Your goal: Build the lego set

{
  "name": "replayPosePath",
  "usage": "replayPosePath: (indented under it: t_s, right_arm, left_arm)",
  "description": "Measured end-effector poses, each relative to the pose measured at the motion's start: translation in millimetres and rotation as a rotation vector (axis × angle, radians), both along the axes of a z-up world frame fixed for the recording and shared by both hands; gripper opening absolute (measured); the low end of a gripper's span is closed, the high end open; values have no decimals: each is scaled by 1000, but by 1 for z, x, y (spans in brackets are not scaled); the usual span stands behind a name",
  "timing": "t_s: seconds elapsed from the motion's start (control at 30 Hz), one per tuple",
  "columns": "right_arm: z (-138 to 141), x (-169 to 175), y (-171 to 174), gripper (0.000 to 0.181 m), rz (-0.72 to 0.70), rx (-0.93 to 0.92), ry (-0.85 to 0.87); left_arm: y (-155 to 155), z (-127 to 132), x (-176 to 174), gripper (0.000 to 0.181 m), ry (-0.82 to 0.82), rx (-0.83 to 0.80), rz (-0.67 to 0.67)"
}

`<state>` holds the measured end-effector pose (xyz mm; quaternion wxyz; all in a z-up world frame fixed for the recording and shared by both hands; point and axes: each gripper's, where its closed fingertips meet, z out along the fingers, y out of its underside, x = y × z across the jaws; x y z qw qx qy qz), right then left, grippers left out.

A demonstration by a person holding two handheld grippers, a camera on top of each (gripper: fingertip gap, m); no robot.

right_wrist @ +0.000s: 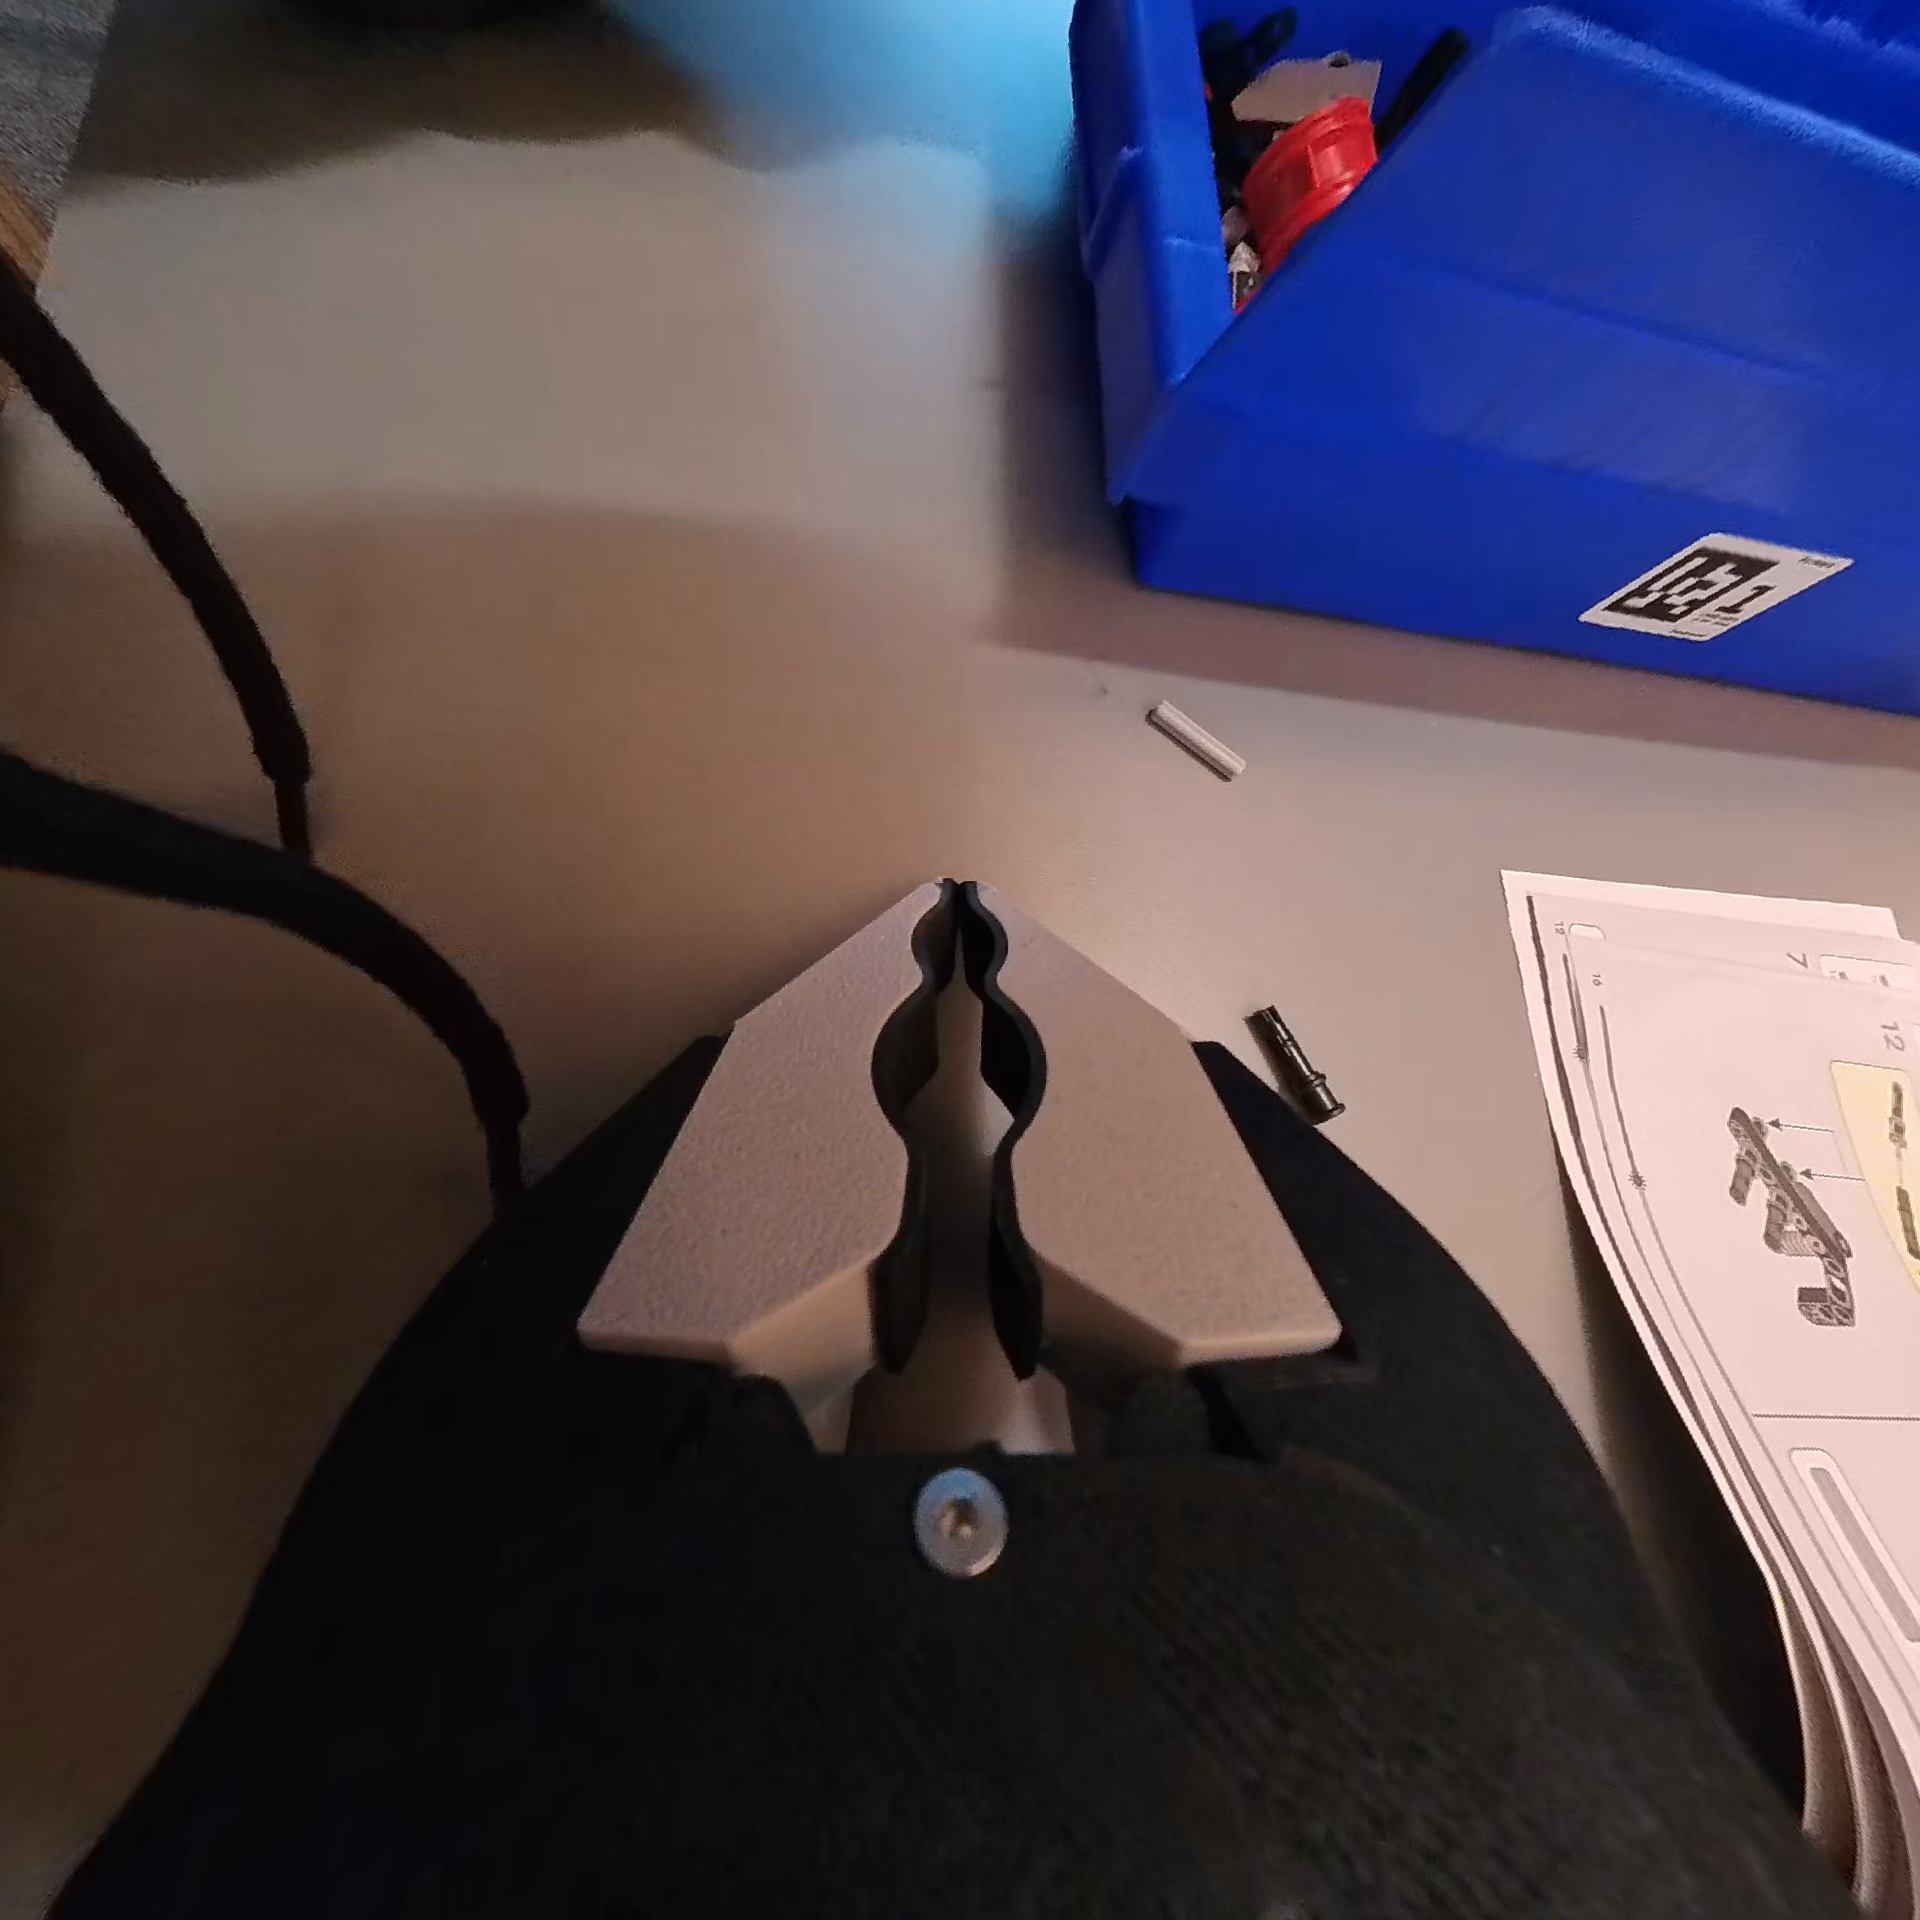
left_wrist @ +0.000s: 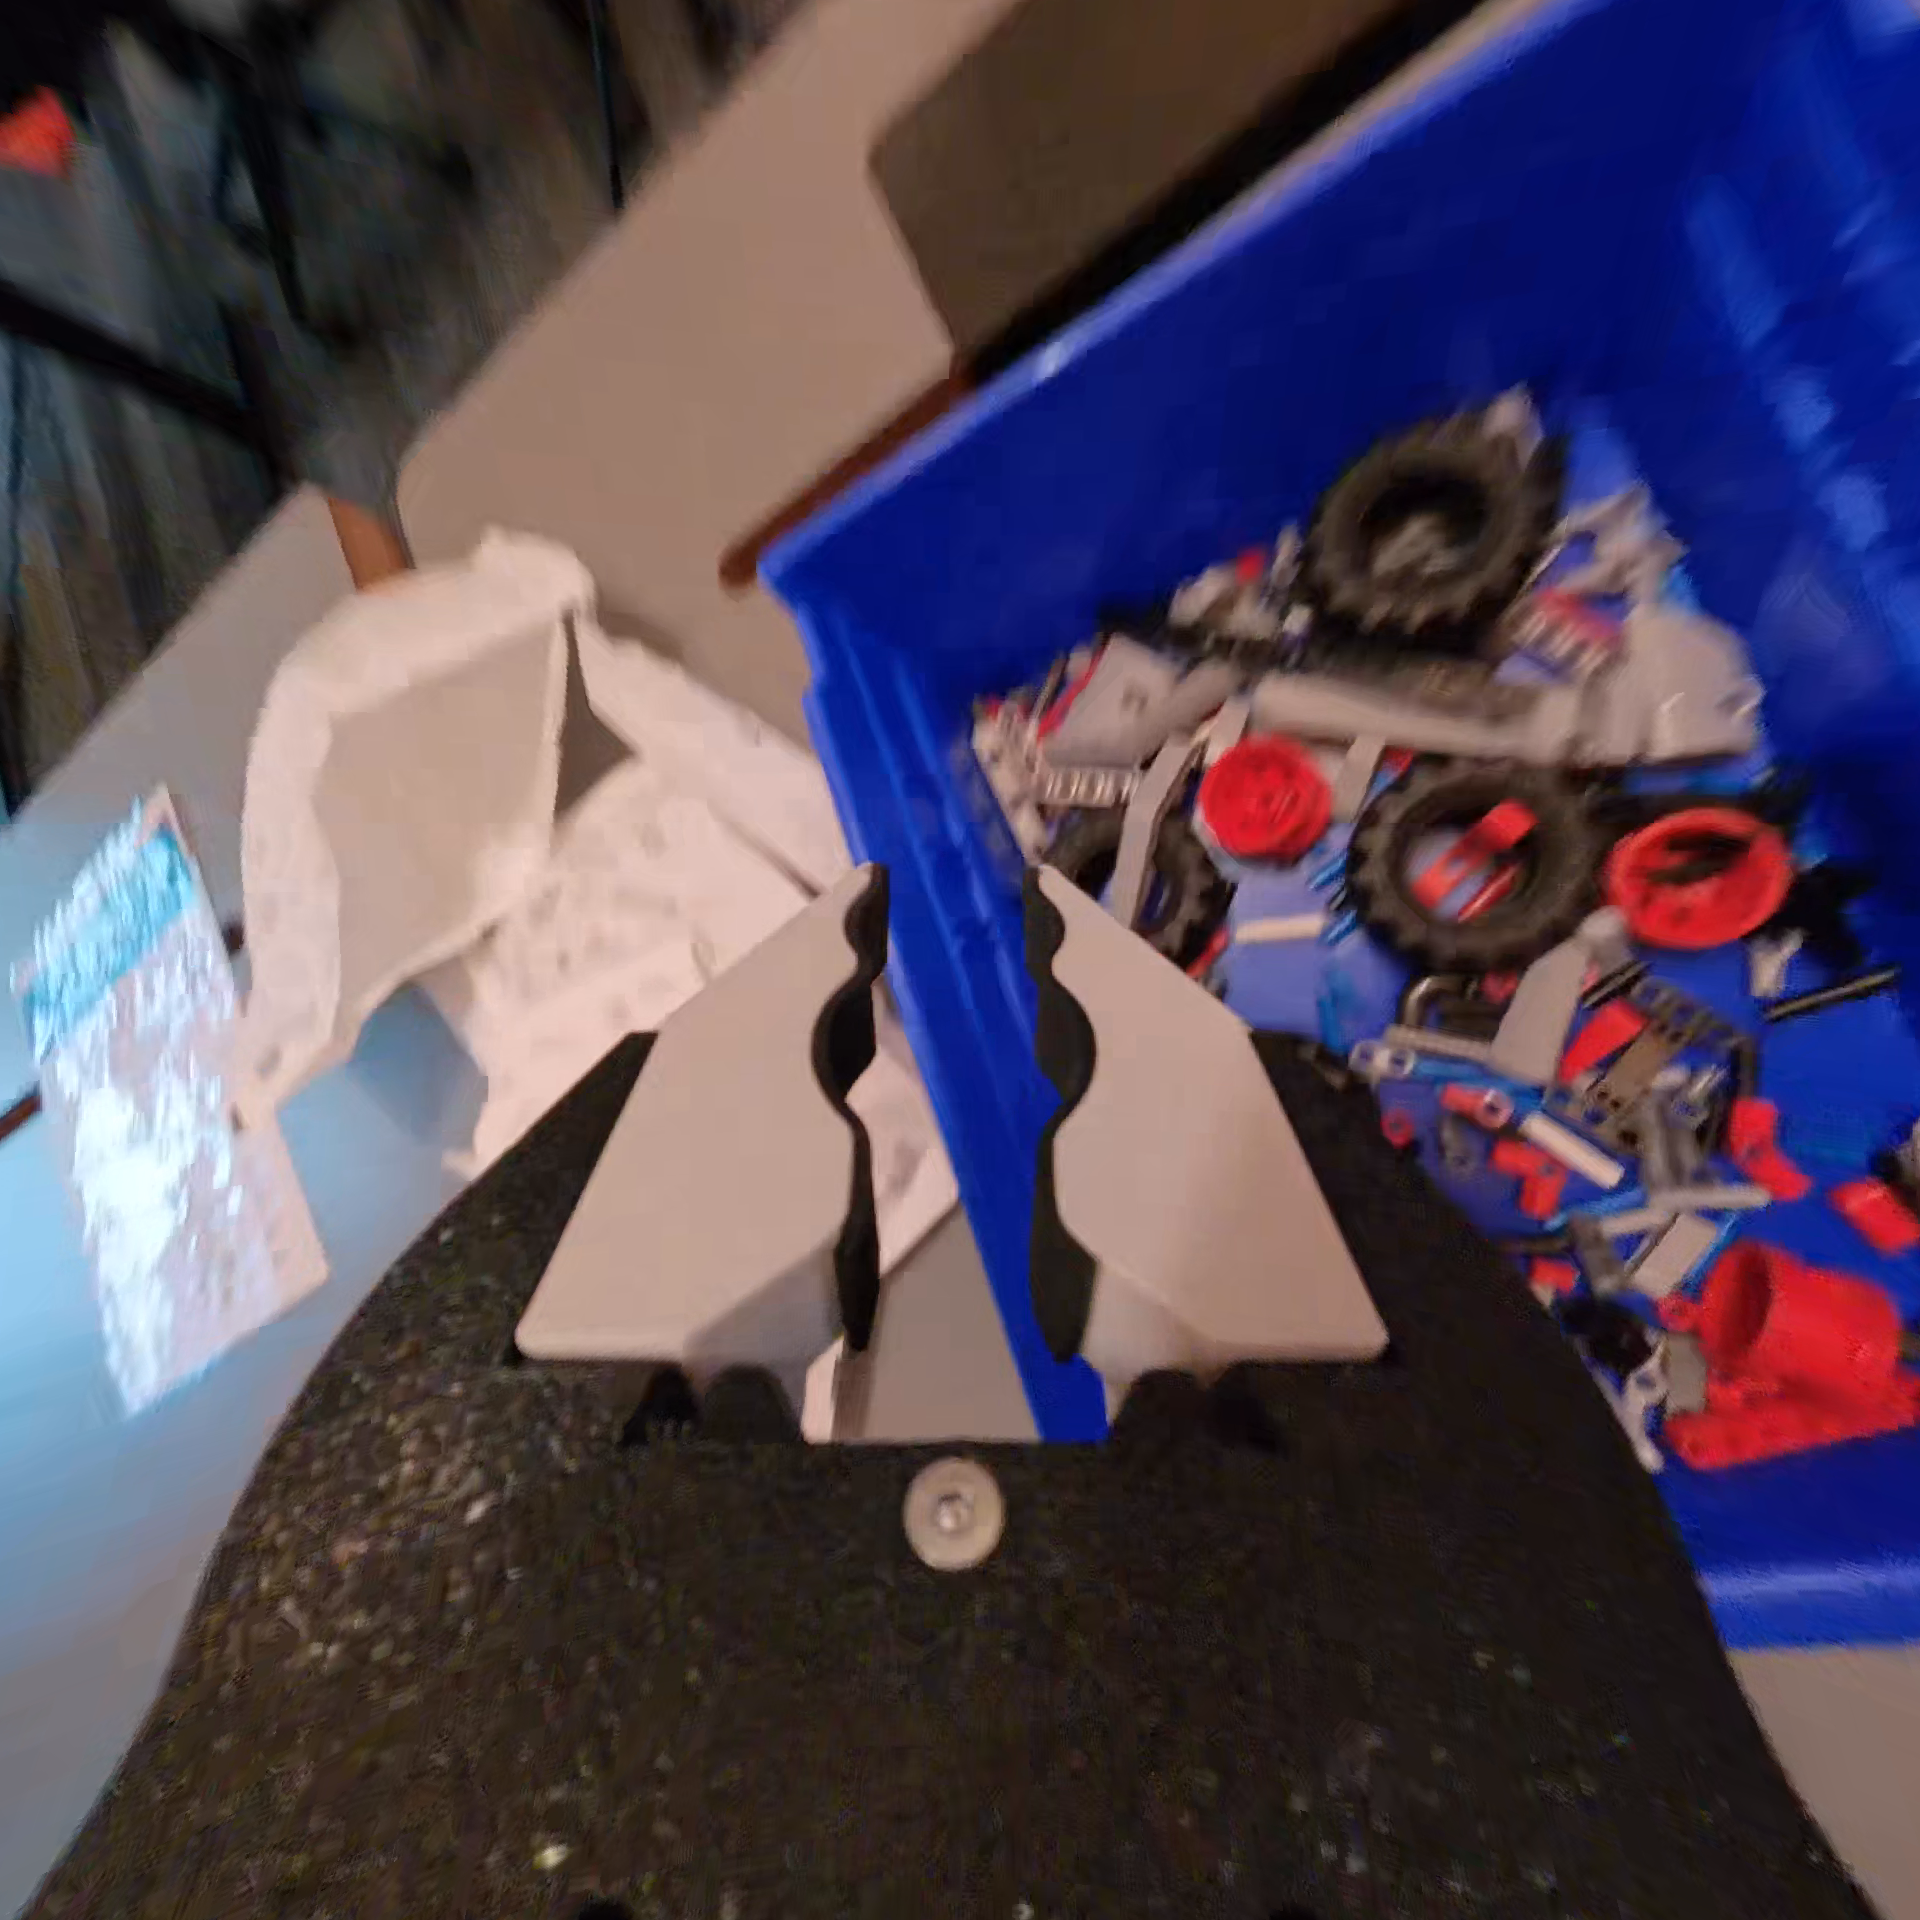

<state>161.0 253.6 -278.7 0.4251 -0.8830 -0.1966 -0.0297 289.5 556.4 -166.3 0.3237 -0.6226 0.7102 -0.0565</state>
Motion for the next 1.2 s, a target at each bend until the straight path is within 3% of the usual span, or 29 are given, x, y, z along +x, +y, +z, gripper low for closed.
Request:
replayPosePath:
  t_s: [0.03,0.4,0.53,0.7,0.83,1.2]
  right_arm:
    - [0,0,0,0,0,1,-3]
    - [1,0,0,0,0,11,-22]
    - [1,0,0,0,1,11,-23]
    - [1,-1,0,0,1,14,-29]
    - [1,0,0,0,1,15,-31]
    - [1,0,0,0,1,19,-39]
  left_arm:
    - [-6,6,9,23,-57,-8,-35]
    - [-4,13,43,18,-243,-44,-56]
    - [-10,1,47,18,-212,-82,-81]
    - [0,-7,44,17,-146,30,-59]
    - [-5,-15,46,17,-125,-5,-75]
    - [-3,-17,45,16,-104,36,-83]
